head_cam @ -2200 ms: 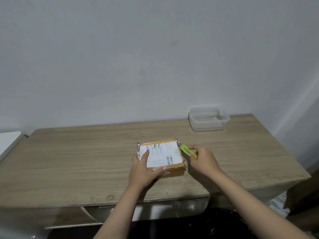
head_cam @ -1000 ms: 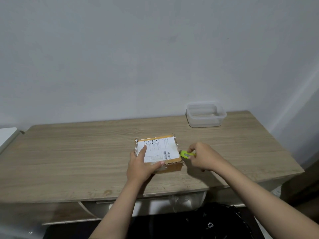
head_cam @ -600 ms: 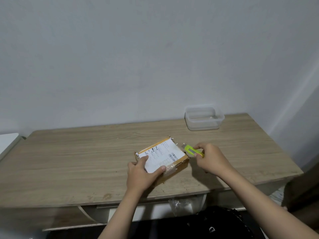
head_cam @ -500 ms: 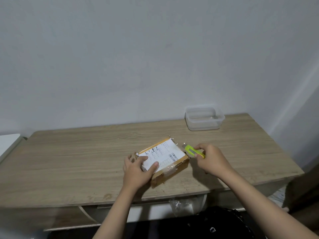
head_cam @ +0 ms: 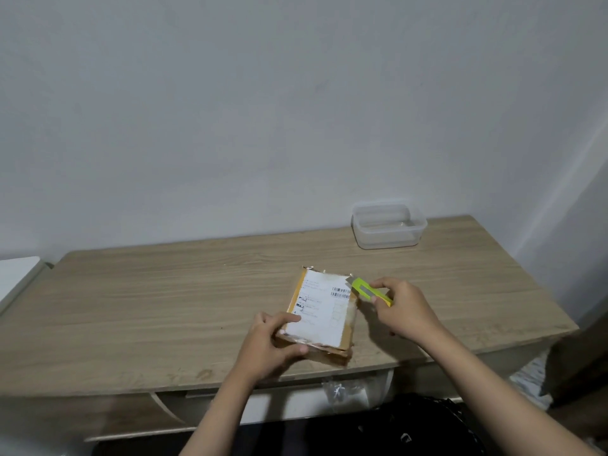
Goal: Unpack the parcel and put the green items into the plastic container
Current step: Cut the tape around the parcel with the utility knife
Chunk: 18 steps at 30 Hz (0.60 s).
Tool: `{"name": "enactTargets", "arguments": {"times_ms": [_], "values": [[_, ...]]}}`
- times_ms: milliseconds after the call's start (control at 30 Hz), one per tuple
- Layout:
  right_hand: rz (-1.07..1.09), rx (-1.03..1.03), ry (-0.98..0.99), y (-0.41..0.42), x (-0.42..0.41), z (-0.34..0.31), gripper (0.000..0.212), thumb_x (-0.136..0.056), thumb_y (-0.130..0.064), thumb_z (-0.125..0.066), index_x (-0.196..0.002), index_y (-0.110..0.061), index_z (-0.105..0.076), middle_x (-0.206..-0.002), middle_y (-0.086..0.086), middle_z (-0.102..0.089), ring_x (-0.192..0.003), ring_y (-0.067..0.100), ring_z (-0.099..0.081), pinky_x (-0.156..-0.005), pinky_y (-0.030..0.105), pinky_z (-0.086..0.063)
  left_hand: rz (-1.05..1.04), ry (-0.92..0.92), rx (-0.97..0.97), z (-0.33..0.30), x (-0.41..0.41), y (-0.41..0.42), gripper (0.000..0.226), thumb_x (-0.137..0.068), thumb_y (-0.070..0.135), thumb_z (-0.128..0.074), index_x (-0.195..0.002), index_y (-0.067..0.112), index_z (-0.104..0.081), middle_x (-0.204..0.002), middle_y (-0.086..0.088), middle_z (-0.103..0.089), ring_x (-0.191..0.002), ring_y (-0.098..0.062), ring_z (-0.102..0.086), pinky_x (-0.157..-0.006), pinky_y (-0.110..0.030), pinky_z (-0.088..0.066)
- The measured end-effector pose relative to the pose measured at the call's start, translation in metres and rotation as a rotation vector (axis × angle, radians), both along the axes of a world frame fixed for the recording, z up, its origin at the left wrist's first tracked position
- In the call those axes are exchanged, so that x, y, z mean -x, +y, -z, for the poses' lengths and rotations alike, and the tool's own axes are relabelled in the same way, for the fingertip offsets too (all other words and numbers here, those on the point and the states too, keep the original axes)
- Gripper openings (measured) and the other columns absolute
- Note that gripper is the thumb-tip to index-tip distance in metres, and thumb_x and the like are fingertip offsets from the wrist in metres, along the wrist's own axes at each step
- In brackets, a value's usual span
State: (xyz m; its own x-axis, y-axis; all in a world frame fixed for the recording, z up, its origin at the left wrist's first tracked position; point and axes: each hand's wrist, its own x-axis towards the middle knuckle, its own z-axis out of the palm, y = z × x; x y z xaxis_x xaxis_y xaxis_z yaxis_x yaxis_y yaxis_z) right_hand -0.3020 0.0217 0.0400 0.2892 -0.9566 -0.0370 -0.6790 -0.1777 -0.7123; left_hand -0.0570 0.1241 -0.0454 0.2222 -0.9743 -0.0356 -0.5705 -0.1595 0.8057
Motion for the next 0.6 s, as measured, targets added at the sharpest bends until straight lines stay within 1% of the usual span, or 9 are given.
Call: {"name": "enactTargets", "arguments": {"times_ms": [100,200,267,333,367,400,467,500,600], "values": [[0.038,-0.003,0.004,-0.002,0.006,0.002,0.03,-0.087,-0.018,-0.057,-0.117,-0.021,-0.06,-0.072,-0.001,-0.062,-0.05,0.014,-0.056,-0.049,0.024,-0.043,0.075,0.061,0.012,0.007,0.018,0.003,0.073,-0.052,0.059,-0.08,-0.12,0.056,-0.051,-0.114,0.002,-0.059,-0.097,-0.003,-0.058,-0.082,-0.015,-0.046],[0.089,-0.003,0.0,-0.005,0.015,0.006,0.032,-0.087,-0.018,-0.057,-0.119,-0.02,-0.06,-0.082,-0.001,-0.059,-0.064,0.017,-0.055,-0.059,0.028,-0.046,0.095,0.156,0.049,0.009,0.031,0.002,0.084,-0.064,0.026,-0.087,-0.135,0.034,-0.044,-0.128,0.009,-0.055,-0.106,0.015,-0.054,-0.087,-0.009,-0.044],[0.113,0.007,0.015,-0.007,0.019,0.009,0.031,-0.086,-0.017,-0.058,-0.118,-0.018,-0.061,-0.085,0.0,-0.059,-0.071,0.018,-0.054,-0.065,0.032,-0.049,0.073,0.126,0.073,0.011,0.034,-0.001,0.085,-0.066,0.028,-0.085,-0.138,0.035,-0.04,-0.119,0.007,-0.055,-0.088,0.016,-0.056,-0.078,-0.006,-0.043],[0.128,0.009,0.039,-0.008,0.022,0.011,0.031,-0.086,-0.017,-0.059,-0.117,-0.018,-0.061,-0.086,-0.001,-0.058,-0.075,0.019,-0.055,-0.068,0.033,-0.049,0.048,0.052,0.077,0.013,0.036,0.0,0.086,-0.065,0.046,-0.081,-0.138,0.047,-0.035,-0.105,0.002,-0.046,-0.07,0.005,-0.052,-0.07,-0.009,-0.043],[0.128,0.007,0.047,-0.008,0.022,0.012,0.031,-0.086,-0.018,-0.059,-0.117,-0.019,-0.061,-0.087,-0.001,-0.058,-0.076,0.019,-0.056,-0.068,0.033,-0.05,0.043,0.024,0.082,0.016,0.036,0.001,0.086,-0.064,0.054,-0.078,-0.137,0.052,-0.032,-0.105,0.002,-0.043,-0.072,0.002,-0.051,-0.071,-0.011,-0.045],[0.125,0.002,0.049,-0.008,0.022,0.014,0.031,-0.086,-0.018,-0.059,-0.117,-0.019,-0.061,-0.088,-0.001,-0.058,-0.075,0.019,-0.057,-0.067,0.032,-0.051,0.044,0.004,0.084,0.018,0.036,0.001,0.085,-0.063,0.06,-0.074,-0.137,0.055,-0.03,-0.11,0.003,-0.043,-0.082,0.002,-0.053,-0.077,-0.015,-0.048],[0.112,-0.016,0.04,-0.008,0.021,0.016,0.031,-0.086,-0.018,-0.059,-0.117,-0.021,-0.061,-0.085,-0.002,-0.059,-0.068,0.016,-0.057,-0.061,0.03,-0.049,0.058,-0.005,0.097,0.022,0.038,0.001,0.084,-0.065,0.066,-0.067,-0.139,0.052,-0.029,-0.127,0.005,-0.042,-0.112,-0.002,-0.049,-0.092,-0.025,-0.048],[0.102,-0.023,0.033,-0.008,0.02,0.017,0.031,-0.087,-0.018,-0.059,-0.117,-0.022,-0.061,-0.082,-0.003,-0.059,-0.063,0.015,-0.056,-0.057,0.028,-0.047,0.067,-0.007,0.11,0.023,0.038,0.001,0.084,-0.067,0.066,-0.065,-0.14,0.049,-0.029,-0.133,0.006,-0.042,-0.122,-0.004,-0.044,-0.098,-0.028,-0.045],[0.072,-0.044,0.022,-0.01,0.018,0.019,0.031,-0.087,-0.018,-0.059,-0.118,-0.023,-0.061,-0.077,-0.005,-0.056,-0.056,0.014,-0.054,-0.052,0.026,-0.045,0.066,-0.013,0.139,0.025,0.039,0.0,0.081,-0.07,0.063,-0.064,-0.141,0.043,-0.031,-0.138,0.008,-0.042,-0.128,-0.001,-0.038,-0.102,-0.018,-0.037]]}}
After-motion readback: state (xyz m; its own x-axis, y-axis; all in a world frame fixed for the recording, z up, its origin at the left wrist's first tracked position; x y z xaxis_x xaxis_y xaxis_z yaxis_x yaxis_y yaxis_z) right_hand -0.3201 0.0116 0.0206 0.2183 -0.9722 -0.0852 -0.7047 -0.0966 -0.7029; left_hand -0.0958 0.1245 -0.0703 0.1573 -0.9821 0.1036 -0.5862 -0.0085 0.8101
